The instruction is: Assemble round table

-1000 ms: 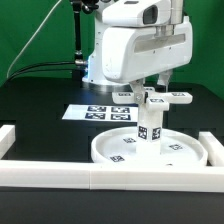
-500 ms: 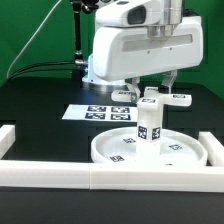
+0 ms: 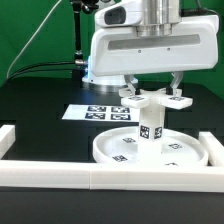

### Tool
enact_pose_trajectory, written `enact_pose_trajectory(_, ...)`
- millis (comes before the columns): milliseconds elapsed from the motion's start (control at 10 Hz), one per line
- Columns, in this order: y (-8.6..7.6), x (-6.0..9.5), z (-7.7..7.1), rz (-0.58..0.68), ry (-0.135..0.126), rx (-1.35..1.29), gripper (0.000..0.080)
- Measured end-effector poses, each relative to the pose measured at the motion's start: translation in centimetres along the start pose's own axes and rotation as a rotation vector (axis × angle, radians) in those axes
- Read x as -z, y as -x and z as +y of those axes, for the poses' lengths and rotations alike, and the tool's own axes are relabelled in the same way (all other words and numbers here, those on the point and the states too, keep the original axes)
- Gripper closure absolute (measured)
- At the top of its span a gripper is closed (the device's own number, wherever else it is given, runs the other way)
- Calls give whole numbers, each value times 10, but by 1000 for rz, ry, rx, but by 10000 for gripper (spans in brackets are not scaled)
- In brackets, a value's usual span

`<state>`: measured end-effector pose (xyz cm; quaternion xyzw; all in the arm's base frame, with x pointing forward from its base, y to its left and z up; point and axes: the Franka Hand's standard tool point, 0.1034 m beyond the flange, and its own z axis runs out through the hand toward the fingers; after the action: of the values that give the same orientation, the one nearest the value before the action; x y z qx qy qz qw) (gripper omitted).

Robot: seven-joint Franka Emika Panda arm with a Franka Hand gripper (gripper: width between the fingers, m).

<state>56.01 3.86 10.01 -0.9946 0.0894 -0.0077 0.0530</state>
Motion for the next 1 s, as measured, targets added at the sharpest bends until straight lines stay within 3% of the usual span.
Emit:
enact_pose_trajectory(600,-2,0,-1,14,-3,-398,359)
enact_pose_trajectory(1000,-2,0,0,26,-39,-859,359)
